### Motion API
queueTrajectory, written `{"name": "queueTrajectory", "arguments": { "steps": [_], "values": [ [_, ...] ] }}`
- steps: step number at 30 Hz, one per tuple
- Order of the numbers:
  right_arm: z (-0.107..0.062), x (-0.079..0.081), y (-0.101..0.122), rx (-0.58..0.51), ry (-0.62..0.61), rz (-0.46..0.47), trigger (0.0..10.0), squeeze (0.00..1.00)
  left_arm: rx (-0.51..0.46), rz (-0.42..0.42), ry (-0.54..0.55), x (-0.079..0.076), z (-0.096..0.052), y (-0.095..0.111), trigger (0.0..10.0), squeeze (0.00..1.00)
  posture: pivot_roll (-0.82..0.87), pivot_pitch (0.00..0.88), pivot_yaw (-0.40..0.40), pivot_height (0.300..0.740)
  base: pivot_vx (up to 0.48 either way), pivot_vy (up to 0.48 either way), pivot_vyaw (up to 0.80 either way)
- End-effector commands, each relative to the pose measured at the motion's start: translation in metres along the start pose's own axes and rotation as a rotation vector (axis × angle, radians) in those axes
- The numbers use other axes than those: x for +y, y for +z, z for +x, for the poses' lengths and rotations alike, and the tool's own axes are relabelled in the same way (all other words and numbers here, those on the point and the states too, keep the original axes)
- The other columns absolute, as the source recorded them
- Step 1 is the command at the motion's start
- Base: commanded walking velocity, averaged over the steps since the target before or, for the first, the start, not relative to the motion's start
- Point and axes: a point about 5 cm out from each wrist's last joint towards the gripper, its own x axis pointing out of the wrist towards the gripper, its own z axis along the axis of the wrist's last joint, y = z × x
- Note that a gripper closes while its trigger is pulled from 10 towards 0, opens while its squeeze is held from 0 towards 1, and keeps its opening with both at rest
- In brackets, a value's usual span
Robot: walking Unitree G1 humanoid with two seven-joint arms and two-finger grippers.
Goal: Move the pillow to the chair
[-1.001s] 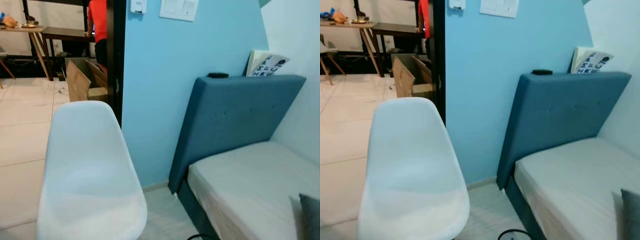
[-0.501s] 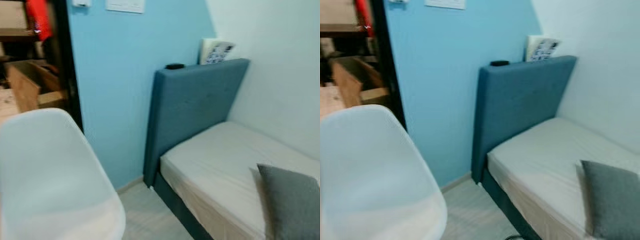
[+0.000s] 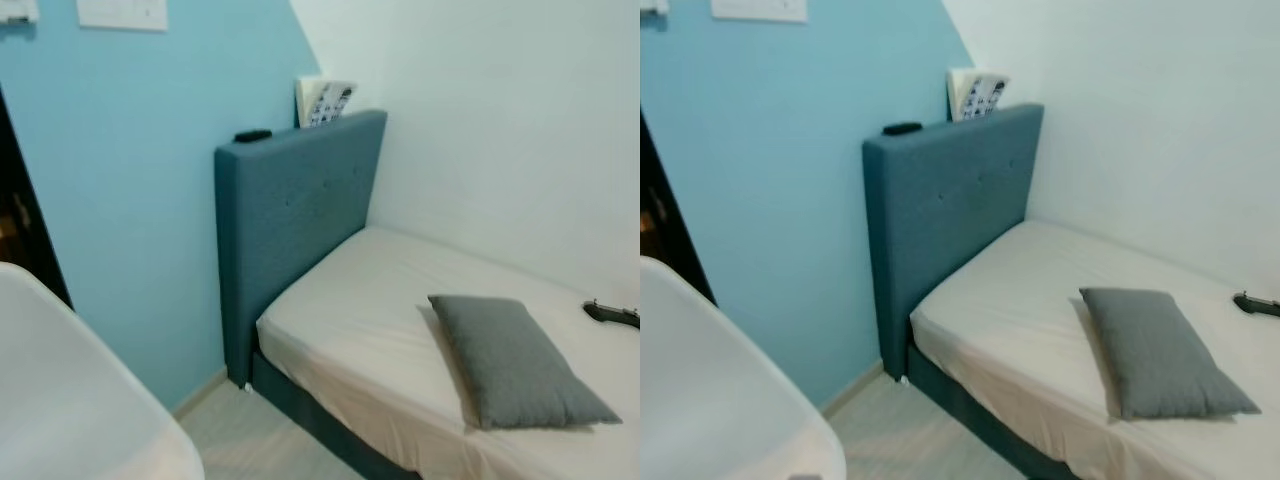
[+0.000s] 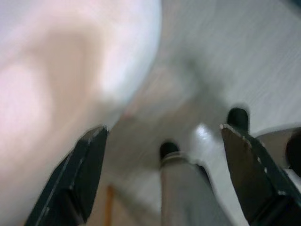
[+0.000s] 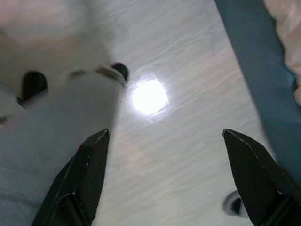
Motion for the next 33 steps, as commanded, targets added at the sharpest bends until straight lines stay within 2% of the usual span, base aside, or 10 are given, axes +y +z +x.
{"name": "queueTrajectory", "arguments": {
  "steps": [1,6,15,20,33],
  "values": [
    [-0.0007,-0.0036,-0.0041,0.01,-0.011,0.008,10.0,0.0,0.003,0.019,-0.016,-0.0044,0.0004,0.0003,10.0,0.0,0.01,0.0,-0.047,0.74,0.0,0.0,-0.73],
    [-0.0007,-0.0036,-0.0046,0.011,-0.011,0.004,10.0,0.0,0.022,-0.003,-0.013,-0.0038,-0.0013,-0.0074,10.0,0.0,0.01,0.0,-0.05,0.74,0.0,0.0,-0.73],
    [-0.0005,-0.0021,-0.0051,0.015,-0.015,0.002,10.0,0.0,0.025,-0.019,-0.01,-0.0027,-0.0018,-0.0092,10.0,0.0,0.01,0.0,-0.05,0.74,0.0,0.0,-0.73],
    [-0.0006,-0.0021,-0.0063,0.016,-0.021,0.006,10.0,0.0,0.012,-0.094,-0.012,-0.0023,-0.0012,-0.0061,10.0,0.0,0.0,0.0,-0.046,0.74,0.0,0.0,-0.73],
    [-0.0011,-0.0044,-0.0095,0.021,-0.037,0.018,10.0,0.0,0.015,-0.101,-0.014,-0.0024,-0.0015,-0.0077,10.0,0.0,0.0,0.01,-0.043,0.74,0.0,0.0,-0.73]
  ]
}}
